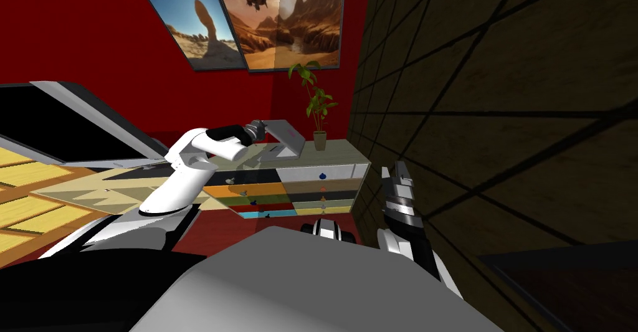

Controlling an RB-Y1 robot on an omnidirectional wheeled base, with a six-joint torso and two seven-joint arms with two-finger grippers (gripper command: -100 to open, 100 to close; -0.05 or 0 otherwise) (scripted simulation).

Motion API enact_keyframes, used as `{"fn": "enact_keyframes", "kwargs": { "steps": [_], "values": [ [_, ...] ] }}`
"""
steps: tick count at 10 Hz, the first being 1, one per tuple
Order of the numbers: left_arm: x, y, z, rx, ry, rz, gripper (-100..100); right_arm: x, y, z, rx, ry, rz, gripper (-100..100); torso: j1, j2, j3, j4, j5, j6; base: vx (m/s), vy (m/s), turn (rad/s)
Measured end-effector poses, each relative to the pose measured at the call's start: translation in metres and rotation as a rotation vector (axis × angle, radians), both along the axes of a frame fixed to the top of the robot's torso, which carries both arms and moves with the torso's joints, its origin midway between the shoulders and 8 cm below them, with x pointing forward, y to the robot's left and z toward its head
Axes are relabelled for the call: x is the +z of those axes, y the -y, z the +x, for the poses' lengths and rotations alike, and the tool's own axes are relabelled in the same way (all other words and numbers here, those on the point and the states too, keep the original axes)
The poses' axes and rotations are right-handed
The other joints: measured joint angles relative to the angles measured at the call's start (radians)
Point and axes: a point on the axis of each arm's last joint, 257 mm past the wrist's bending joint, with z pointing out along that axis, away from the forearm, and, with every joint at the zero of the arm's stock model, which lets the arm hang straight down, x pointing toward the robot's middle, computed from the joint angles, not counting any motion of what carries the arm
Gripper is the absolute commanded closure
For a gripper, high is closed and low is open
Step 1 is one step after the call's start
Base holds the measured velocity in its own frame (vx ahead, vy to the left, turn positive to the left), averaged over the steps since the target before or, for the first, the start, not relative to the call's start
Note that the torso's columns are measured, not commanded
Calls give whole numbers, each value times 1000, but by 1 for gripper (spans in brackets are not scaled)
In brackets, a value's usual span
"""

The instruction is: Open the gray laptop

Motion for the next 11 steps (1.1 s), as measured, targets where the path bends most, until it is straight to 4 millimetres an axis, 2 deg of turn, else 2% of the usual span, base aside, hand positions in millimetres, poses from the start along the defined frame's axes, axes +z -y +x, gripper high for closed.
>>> {"fn": "enact_keyframes", "kwargs": {
  "steps": [2, 9, 10, 11],
  "values": [
    [-6, -11, 8, -1, 20, -76, 100, 0, 0, 0, 0, 0, 0, 0, 1, 2, 2, 0, 1, -1, -74, 45, -14],
    [-48, -46, 34, 7, 68, -314, 100, 0, 0, 0, 0, 0, 0, 0, -3, -1, -1, 0, -1, 0, -52, 42, -2],
    [-57, -50, 39, 6, 72, -355, -100, 0, 0, 0, 0, 0, 0, 0, -1, -2, -1, -1, 0, 0, -3, 32, 25],
    [-49, -48, 37, 1, 79, -360, -100, 0, 0, 0, 0, 0, 0, 0, -1, -3, -2, -1, 0, 0, 42, 12, 20]
  ]
}}
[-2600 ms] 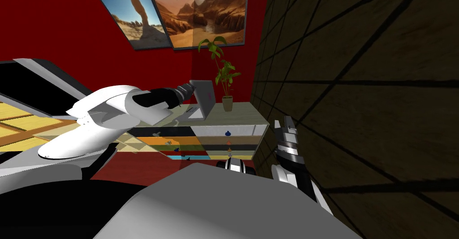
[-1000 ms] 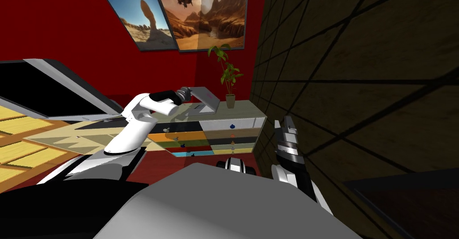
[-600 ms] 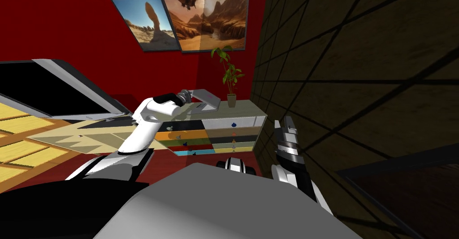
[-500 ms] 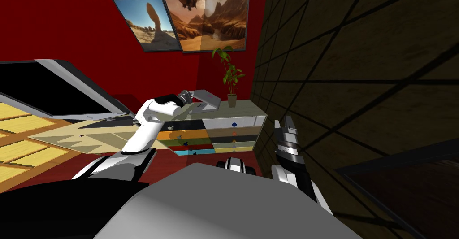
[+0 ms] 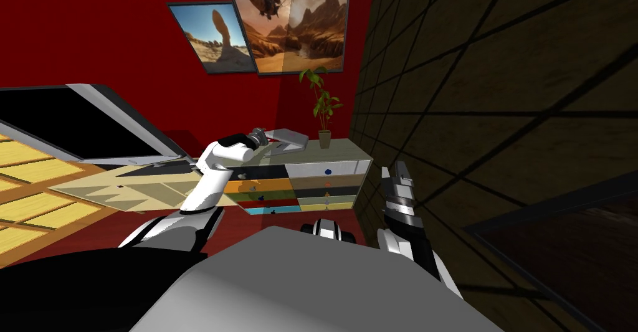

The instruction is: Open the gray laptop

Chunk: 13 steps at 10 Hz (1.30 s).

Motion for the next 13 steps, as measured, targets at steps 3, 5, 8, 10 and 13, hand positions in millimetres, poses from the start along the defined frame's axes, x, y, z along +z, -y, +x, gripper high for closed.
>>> {"fn": "enact_keyframes", "kwargs": {
  "steps": [3, 5, 8, 10, 13],
  "values": [
    [16, 6, -10, -2, -9, 1, -100, 0, 0, 0, 0, 0, 0, 0, -2, 2, 1, 1, -1, 1, 54, 8, 18],
    [30, 12, -18, -8, -9, 2, -100, 0, 0, 0, 0, 0, 0, 0, -1, 5, 3, 2, -1, -1, 52, 14, 24],
    [41, 16, -25, -11, -12, 2, 0, 0, 0, 0, 0, 0, 0, 0, 0, 5, 3, 2, 0, 0, 20, 11, 8],
    [39, 16, -24, -10, -17, 0, 0, 0, 0, 0, 0, 0, 0, 0, -1, 4, 3, 2, -1, 0, 0, 0, 0],
    [38, 16, -24, -10, -18, 0, 0, 0, 0, 0, 0, 0, 0, 0, 0, 2, 1, 0, 0, 0, 0, 0, 0]
  ]
}}
